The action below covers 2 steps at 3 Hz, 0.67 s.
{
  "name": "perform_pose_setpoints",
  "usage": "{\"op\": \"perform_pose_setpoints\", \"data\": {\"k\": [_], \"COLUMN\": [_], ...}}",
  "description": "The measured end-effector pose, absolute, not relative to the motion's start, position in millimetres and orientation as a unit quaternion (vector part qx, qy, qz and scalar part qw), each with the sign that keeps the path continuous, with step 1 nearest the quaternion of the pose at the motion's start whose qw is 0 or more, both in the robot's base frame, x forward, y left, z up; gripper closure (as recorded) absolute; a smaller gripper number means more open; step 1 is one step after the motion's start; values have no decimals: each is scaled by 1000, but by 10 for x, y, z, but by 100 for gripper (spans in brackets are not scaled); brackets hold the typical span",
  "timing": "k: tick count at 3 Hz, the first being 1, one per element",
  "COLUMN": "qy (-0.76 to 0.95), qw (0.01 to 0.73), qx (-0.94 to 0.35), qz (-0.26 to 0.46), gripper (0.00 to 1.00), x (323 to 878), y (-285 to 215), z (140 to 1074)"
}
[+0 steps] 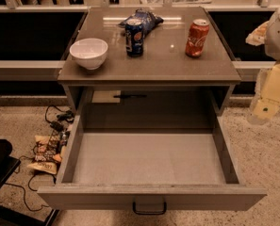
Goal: Close top drawer
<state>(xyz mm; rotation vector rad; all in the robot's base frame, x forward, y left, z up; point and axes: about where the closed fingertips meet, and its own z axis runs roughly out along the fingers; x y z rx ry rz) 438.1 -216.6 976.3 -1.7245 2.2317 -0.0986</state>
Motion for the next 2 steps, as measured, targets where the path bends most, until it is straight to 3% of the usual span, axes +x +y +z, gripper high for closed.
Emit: {"op": "perform_pose_setpoints", "data": {"k": [2], "qy": [782], "qw": [176], "qx": [-597], "qz": [-18], "gripper": [4], "x": [4303], "y": [-2163], "z": [9717]}}
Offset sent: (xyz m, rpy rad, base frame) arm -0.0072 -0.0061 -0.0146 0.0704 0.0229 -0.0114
